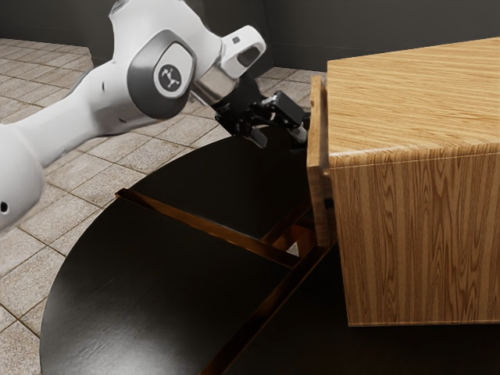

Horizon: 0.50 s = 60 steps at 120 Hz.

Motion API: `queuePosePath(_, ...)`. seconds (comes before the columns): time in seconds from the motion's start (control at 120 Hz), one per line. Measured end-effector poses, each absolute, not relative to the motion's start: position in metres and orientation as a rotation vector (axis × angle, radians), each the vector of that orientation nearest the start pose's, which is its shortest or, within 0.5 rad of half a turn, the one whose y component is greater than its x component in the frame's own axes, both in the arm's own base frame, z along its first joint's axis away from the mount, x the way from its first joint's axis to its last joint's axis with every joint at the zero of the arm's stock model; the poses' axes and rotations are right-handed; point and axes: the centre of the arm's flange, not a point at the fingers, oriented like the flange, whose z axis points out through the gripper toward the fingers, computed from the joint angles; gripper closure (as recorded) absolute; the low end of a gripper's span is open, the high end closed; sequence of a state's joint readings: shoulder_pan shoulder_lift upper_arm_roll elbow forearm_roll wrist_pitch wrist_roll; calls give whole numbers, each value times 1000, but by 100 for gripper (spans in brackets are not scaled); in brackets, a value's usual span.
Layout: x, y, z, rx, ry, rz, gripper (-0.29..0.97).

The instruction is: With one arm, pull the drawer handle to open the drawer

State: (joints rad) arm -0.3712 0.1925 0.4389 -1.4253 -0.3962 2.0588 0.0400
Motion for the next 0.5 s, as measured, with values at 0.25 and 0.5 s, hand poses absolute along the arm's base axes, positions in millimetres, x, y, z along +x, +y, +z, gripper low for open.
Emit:
queuePosePath(0.25,635,21,647,-3321,-228,-796,0)
queuePosePath(0.5,620,60,647,-3308,-306,-787,0)
